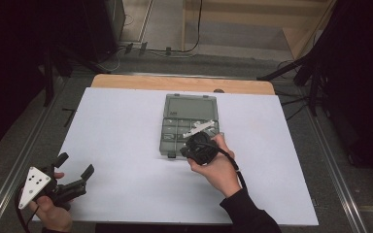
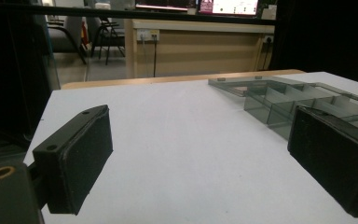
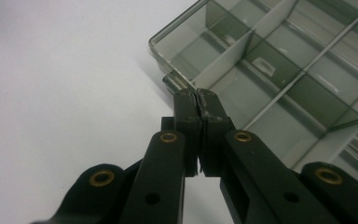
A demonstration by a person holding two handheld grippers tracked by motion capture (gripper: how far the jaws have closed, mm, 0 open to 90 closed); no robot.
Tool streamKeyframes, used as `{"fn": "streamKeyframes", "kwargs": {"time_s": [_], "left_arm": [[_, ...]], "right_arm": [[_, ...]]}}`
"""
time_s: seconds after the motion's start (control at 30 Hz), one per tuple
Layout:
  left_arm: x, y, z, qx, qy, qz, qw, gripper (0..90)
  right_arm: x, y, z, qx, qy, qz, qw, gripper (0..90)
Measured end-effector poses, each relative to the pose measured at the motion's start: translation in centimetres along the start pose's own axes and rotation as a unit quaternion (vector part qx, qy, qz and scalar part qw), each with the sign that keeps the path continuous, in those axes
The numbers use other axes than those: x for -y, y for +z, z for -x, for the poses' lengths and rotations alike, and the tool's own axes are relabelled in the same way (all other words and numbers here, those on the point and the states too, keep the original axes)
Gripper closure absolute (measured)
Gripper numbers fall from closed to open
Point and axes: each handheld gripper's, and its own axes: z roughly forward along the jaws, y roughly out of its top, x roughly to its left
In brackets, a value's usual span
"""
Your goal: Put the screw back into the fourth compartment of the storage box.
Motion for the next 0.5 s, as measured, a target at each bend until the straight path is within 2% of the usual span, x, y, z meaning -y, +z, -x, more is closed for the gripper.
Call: {"fn": "streamKeyframes", "kwargs": {"time_s": [0.5], "left_arm": [[0.0, 0.0, 0.0, -0.001, 0.0, 0.0, 1.0, 6.5]], "right_arm": [[-0.7, -1.6, 2.6, 0.022, 0.017, 0.015, 0.9995, 89.9]]}}
